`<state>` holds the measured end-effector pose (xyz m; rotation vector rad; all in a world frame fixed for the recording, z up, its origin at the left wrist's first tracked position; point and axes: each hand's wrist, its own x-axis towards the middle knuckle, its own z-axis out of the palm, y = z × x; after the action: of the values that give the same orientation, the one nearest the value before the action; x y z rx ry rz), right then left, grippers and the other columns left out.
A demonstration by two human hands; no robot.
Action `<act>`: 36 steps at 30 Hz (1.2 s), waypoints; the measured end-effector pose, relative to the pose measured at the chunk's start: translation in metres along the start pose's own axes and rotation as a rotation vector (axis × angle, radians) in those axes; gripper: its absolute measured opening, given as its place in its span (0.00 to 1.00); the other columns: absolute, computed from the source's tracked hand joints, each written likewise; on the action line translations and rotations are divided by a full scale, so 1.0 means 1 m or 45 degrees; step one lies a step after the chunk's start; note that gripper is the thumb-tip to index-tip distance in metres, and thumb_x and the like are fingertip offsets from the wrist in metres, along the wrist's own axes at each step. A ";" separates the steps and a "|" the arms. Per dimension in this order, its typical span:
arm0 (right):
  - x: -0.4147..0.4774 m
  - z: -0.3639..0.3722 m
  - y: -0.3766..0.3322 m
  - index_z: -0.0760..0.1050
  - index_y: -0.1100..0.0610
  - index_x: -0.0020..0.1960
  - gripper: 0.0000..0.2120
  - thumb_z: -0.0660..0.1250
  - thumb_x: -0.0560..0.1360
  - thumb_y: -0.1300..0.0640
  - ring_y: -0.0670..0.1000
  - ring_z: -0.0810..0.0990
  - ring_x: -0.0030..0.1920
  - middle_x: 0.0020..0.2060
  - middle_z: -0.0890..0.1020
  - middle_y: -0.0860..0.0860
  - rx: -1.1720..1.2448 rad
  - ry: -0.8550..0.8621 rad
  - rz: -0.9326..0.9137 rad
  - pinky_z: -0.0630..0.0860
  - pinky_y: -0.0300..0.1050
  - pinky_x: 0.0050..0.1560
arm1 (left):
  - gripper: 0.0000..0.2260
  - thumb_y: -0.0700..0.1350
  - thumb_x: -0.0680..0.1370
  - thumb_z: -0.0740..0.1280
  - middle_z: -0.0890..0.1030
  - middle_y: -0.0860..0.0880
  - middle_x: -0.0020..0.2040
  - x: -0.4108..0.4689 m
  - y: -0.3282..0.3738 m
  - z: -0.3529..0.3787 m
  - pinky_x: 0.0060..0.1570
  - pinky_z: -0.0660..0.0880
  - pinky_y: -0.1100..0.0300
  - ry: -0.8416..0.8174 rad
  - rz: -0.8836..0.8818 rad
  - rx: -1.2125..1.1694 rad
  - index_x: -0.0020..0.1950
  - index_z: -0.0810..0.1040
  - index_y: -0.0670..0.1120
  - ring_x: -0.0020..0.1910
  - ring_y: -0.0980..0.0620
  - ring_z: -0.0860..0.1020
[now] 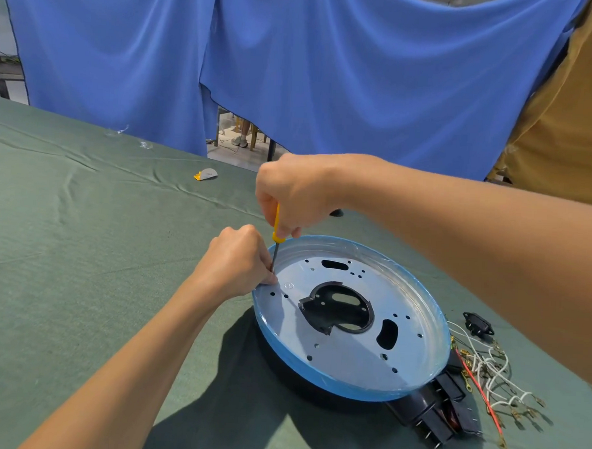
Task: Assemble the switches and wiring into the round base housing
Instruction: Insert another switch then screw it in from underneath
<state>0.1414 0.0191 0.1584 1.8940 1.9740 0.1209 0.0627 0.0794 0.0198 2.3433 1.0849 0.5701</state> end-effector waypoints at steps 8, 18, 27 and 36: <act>0.015 0.010 -0.002 0.73 0.58 0.34 0.13 0.63 0.78 0.60 0.41 0.77 0.23 0.24 0.81 0.48 0.179 0.074 0.162 0.71 0.32 0.23 | 0.05 0.44 0.68 0.78 0.82 0.48 0.33 -0.001 -0.001 0.000 0.32 0.67 0.60 -0.006 0.042 0.009 0.34 0.85 0.48 0.39 0.46 0.78; 0.013 0.005 0.002 0.71 0.64 0.43 0.10 0.58 0.81 0.61 0.50 0.79 0.26 0.28 0.80 0.56 0.528 -0.111 0.272 0.76 0.38 0.28 | 0.04 0.46 0.68 0.79 0.83 0.52 0.33 0.000 -0.004 0.000 0.33 0.72 0.63 0.036 0.049 -0.258 0.40 0.87 0.47 0.38 0.51 0.78; 0.022 0.004 -0.003 0.73 0.60 0.35 0.14 0.62 0.79 0.59 0.49 0.73 0.24 0.23 0.78 0.50 0.319 -0.082 0.210 0.71 0.37 0.29 | 0.06 0.44 0.74 0.74 0.83 0.38 0.38 0.003 -0.009 0.001 0.35 0.67 0.57 -0.078 0.120 -0.246 0.40 0.87 0.43 0.34 0.50 0.69; 0.027 0.005 -0.002 0.73 0.66 0.62 0.16 0.51 0.81 0.64 0.45 0.72 0.28 0.34 0.76 0.53 0.717 -0.242 0.503 0.69 0.32 0.27 | 0.07 0.50 0.66 0.80 0.86 0.50 0.38 -0.008 -0.001 0.005 0.45 0.79 0.44 0.398 0.101 -0.484 0.42 0.87 0.53 0.42 0.45 0.83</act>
<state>0.1416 0.0441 0.1473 2.5176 1.5881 -0.5408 0.0607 0.0723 0.0142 2.0120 0.9162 1.0983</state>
